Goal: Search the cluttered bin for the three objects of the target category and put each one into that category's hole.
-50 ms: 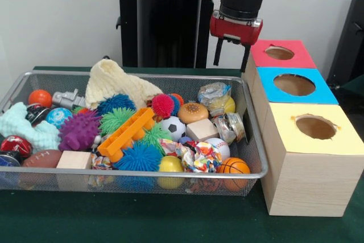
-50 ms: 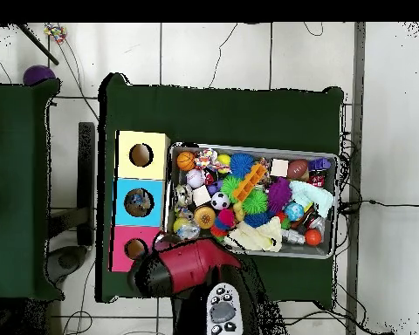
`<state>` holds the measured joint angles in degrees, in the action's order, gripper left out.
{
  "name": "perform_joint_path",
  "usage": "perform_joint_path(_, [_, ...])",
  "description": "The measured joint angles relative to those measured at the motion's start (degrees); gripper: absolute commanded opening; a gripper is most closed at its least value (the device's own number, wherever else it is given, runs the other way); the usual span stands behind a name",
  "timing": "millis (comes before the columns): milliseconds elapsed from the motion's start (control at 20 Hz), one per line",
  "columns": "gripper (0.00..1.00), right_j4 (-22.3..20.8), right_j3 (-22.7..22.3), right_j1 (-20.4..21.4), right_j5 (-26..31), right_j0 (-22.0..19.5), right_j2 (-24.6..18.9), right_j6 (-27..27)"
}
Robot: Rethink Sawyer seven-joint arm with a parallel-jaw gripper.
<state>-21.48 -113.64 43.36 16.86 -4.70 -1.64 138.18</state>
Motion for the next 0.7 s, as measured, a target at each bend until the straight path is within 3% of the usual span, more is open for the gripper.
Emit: perform_joint_path(700, [1.00, -4.08, 8.00, -5.14, 0.01, -6.34, -4.18, 0.00])
